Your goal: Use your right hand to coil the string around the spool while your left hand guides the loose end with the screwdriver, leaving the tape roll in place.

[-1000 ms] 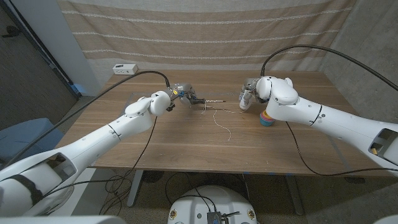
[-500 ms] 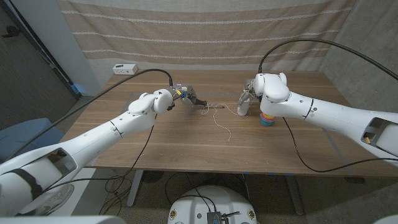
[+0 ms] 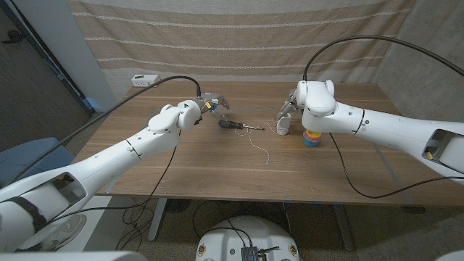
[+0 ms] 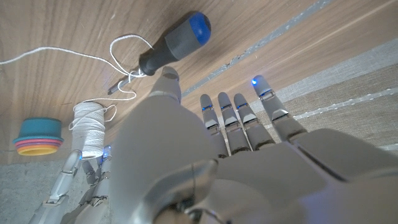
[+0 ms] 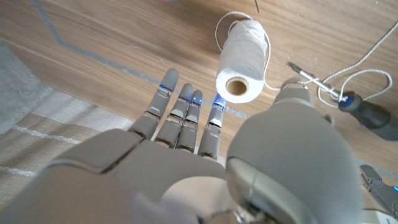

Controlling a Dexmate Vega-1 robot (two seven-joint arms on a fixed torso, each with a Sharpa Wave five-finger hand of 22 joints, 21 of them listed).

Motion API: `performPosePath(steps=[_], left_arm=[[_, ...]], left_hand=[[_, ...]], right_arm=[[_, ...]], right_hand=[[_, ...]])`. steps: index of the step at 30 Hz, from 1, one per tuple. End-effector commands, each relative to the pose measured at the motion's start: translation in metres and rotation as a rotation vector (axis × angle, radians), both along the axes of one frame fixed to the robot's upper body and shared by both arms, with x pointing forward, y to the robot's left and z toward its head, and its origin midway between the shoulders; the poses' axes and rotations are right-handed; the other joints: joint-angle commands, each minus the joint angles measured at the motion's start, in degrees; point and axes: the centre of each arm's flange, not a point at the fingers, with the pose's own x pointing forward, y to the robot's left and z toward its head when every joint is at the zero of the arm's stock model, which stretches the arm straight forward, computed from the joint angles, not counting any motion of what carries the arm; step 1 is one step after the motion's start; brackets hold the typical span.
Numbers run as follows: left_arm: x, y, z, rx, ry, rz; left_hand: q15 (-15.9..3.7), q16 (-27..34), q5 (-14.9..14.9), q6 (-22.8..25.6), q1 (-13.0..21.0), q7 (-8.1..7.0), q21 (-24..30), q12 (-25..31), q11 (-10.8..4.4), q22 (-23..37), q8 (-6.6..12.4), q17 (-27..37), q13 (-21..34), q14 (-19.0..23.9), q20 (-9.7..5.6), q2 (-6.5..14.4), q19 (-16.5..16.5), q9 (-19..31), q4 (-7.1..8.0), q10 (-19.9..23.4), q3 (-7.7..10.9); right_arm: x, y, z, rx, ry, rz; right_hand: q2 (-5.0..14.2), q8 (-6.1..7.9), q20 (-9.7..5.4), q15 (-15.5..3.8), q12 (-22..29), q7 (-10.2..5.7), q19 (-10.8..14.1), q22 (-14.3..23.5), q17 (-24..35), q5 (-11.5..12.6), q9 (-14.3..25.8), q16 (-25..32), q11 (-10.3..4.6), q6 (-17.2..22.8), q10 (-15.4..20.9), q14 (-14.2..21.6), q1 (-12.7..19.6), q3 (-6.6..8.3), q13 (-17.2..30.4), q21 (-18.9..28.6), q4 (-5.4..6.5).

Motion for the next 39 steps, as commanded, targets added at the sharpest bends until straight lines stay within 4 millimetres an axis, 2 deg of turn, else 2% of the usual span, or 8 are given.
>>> performPosePath(steps=[1,4,11,14,19,25,33,39], left_arm=[[-0.016,0.014,0.011,-0.141,-0.121,-0.087],[-0.022,0.02,0.01,-0.229,-0.186,-0.151],[-0.032,0.035,0.011,-0.464,-0.259,-0.301],[-0.031,0.042,0.011,-0.568,-0.202,-0.382],[-0.029,0.053,0.007,-0.73,-0.199,-0.486],[-0.025,0.068,0.002,-0.878,-0.163,-0.596],[-0.019,0.086,-0.008,-1.06,-0.133,-0.715],[-0.014,0.102,-0.015,-1.151,-0.108,-0.78]], left_hand=[[-1.78,1.0,0.6,-1.6,-0.3,0.16,-0.7,0.5,0.06,0.2,0.17,-0.4,-0.9,0.0,0.23,4.7,-0.1,-0.3,0.93,-0.6,1.23],[-1.84,1.7,0.4,-1.5,-1.2,0.83,-0.7,1.1,0.43,0.2,0.39,-0.9,-1.7,1.7,0.59,7.9,0.9,-0.5,1.79,0.6,2.32],[-1.7,1.4,1.1,-5.8,-1.6,-0.33,-1.3,0.6,0.85,0.1,-0.66,-2.2,-3.2,2.4,0.74,10.1,1.8,-1.0,1.57,0.0,4.2],[-0.43,0.5,2.3,-11.2,-1.9,-1.28,-2.7,-0.2,1.89,0.1,-0.65,-2.9,-5.5,-0.8,0.53,11.7,0.2,-1.5,1.67,-3.7,8.57],[0.36,0.1,2.2,-15.8,-4.5,-2.46,-4.1,-0.3,2.52,0.1,-0.73,-3.1,-7.5,-4.3,-1.06,11.7,-1.3,-1.7,3.23,-6.9,10.92],[0.8,-0.1,0.7,-20.6,-11.8,-3.35,-5.7,-0.3,2.3,0.1,-0.63,-3.6,-10.0,-7.6,-1.9,9.7,-2.3,-1.9,7.04,-11.1,9.23],[1.39,-0.3,-0.6,-24.4,-19.4,-4.39,-8.1,-0.4,2.66,0.0,-0.51,-4.0,-12.0,-11.3,-2.58,9.0,-3.9,-2.0,10.28,-15.1,6.56],[1.74,0.0,-0.1,-25.0,-24.9,-0.78,-9.7,0.1,2.29,0.0,-0.12,-4.1,-12.8,-13.2,-3.0,10.6,-4.6,-2.1,12.57,-16.5,5.44]], right_arm=[[-0.028,-0.01,0.013,0.095,-0.248,0.12],[-0.034,-0.014,0.012,0.134,-0.319,0.18],[-0.042,-0.027,0.005,0.286,-0.529,0.363],[-0.043,-0.035,0.001,0.377,-0.613,0.435],[-0.038,-0.051,-0.005,0.547,-0.683,0.53],[-0.022,-0.064,-0.015,0.729,-0.665,0.621],[-0.007,-0.073,-0.03,0.907,-0.681,0.692],[-0.006,-0.076,-0.038,0.984,-0.744,0.689]], right_hand=[[2.02,-0.58,0.8,0.24,0.2,0.6,0.4,0.1,-0.2,0.5,0.1,0.2,0.39,-0.7,0.0,-0.4,-0.6,0.24,-0.2,-0.9,1.09],[3.04,-0.53,1.22,0.55,0.2,0.91,0.7,0.1,-0.4,0.6,0.0,0.2,0.88,-0.3,0.0,-0.7,-0.7,0.48,-0.3,-1.2,1.3],[7.33,-1.07,1.72,0.77,-0.4,1.01,-0.5,0.1,-0.8,0.5,0.0,0.0,0.6,-1.1,-1.6,-1.9,-0.8,1.89,-0.7,-2.9,1.86],[9.46,-1.4,1.92,0.97,-0.7,0.81,-1.2,0.1,-1.4,0.0,-0.1,-0.1,0.39,-2.0,-2.5,-2.6,0.7,3.25,-1.0,-4.1,1.02],[11.4,-2.41,1.75,1.61,-1.4,0.35,-2.6,0.1,-2.7,-2.2,-0.1,-1.0,0.3,-6.4,-6.2,-5.4,1.9,4.81,-1.5,-6.4,-0.13],[12.34,-2.8,0.55,2.87,-1.7,0.02,-3.5,0.0,-4.1,-5.7,-0.2,-1.5,0.24,-12.6,-11.1,-9.2,-0.9,4.73,-2.4,-9.1,0.68],[13.92,-2.62,-0.83,4.0,-1.6,-0.28,-4.5,0.0,-6.0,-8.6,-0.2,-1.4,2.47,-21.8,-17.4,-14.6,-10.0,2.94,-3.8,-13.2,3.7],[13.91,-2.55,-1.9,4.15,-1.3,0.18,-4.7,0.0,-6.9,-8.4,-0.3,-1.4,3.54,-24.7,-18.3,-16.4,-14.3,1.65,-4.2,-14.8,4.19]])
